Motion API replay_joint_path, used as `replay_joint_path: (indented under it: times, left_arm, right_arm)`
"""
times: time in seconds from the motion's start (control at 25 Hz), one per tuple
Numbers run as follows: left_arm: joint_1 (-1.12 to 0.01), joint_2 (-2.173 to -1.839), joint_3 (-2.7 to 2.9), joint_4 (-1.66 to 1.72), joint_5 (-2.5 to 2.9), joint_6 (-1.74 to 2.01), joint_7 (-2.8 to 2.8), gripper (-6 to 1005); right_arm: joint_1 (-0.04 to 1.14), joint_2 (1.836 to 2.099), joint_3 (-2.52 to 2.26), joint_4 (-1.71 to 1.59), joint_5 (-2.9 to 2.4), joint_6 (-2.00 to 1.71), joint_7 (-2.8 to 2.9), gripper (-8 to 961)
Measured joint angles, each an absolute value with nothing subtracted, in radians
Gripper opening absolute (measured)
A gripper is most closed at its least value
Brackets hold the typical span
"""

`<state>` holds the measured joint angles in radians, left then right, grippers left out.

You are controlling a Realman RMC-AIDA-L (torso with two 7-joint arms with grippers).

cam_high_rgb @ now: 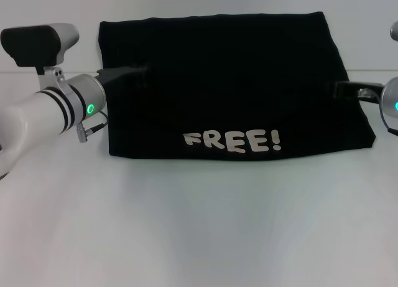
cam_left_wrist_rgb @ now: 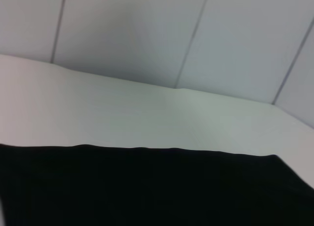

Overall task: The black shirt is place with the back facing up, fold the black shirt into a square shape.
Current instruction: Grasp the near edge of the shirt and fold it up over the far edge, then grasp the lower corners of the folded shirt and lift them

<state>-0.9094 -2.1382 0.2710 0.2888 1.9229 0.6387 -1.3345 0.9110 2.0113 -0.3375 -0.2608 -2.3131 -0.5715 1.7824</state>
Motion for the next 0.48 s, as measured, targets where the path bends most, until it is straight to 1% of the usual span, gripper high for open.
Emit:
replay_joint_path:
  times: [0.04, 0.08, 0.28, 0.48]
  left_arm:
    - [-0.904, -2.138, 0.277, 0.292, 1.923, 0.656, -1.335, 27]
    - [-0.899, -2.138, 0.283, 0.297, 1.922, 0.670, -1.336, 58]
    - [-0.878, -2.138, 0.290, 0.330, 1.921, 0.749, -1.357, 214]
    - [-0.861, -2.138, 0.290, 0.350, 1.921, 0.815, -1.392, 411]
  right_arm:
    - [0.907, 2.012, -0.339, -0.264, -2.314, -0.581, 1.782, 55]
    - [0.901, 2.013, -0.342, -0.268, -2.314, -0.595, 1.782, 55]
    - [0.874, 2.018, -0.348, -0.314, -2.314, -0.660, 1.789, 124]
    - [0.850, 2.030, -0.350, -0.363, -2.315, -0.714, 1.793, 324]
